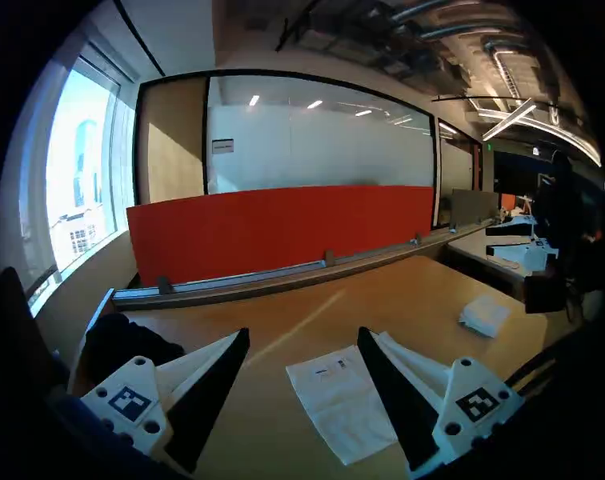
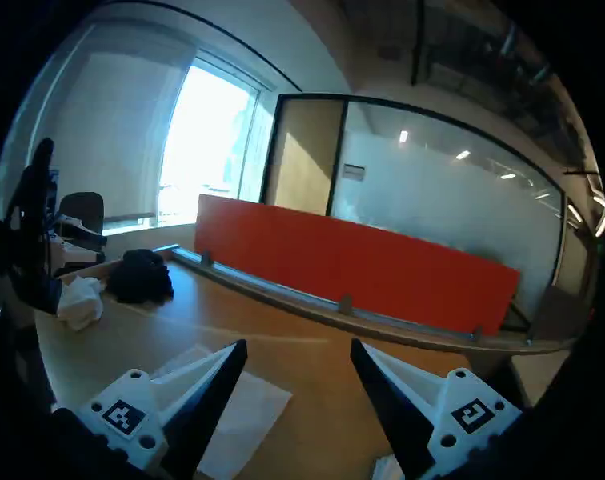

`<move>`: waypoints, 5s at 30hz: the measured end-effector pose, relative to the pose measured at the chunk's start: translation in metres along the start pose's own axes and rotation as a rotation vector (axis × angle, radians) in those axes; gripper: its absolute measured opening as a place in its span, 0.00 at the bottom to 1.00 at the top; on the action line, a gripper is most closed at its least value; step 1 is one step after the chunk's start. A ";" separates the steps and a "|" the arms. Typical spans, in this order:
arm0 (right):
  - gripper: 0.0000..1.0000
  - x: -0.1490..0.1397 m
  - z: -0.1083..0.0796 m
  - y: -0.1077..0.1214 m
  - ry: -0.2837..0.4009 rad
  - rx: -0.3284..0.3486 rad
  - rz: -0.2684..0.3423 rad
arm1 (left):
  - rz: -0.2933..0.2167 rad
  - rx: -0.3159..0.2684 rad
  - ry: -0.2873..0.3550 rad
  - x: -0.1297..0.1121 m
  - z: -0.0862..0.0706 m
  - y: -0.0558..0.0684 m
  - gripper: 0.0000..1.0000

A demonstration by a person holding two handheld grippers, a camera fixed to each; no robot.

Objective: Fold towel

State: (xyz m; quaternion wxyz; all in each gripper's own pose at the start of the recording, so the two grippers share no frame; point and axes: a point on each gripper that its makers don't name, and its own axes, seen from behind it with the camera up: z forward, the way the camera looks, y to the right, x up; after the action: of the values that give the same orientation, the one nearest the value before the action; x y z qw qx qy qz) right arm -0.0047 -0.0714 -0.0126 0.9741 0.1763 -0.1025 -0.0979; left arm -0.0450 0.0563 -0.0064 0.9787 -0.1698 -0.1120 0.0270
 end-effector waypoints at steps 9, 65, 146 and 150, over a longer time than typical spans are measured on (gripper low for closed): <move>1.00 -0.039 0.003 -0.027 -0.085 0.111 -0.025 | 0.056 -0.075 -0.065 -0.037 0.009 0.018 1.00; 0.99 -0.311 0.008 -0.118 -0.567 0.342 -0.031 | 0.129 -0.280 -0.574 -0.306 0.045 0.080 1.00; 0.15 -0.250 0.000 -0.117 -0.488 0.369 -0.012 | 0.020 -0.154 -0.586 -0.261 0.029 0.090 0.15; 0.15 -0.236 -0.003 -0.115 -0.475 0.372 -0.031 | 0.016 -0.145 -0.580 -0.248 0.024 0.089 0.14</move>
State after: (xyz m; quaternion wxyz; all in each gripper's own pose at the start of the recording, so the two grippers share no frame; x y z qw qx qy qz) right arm -0.2486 -0.1225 -0.0964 0.8721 0.3255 -0.3411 -0.1309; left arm -0.2932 0.1257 -0.0670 0.8909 -0.2251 -0.3875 0.0740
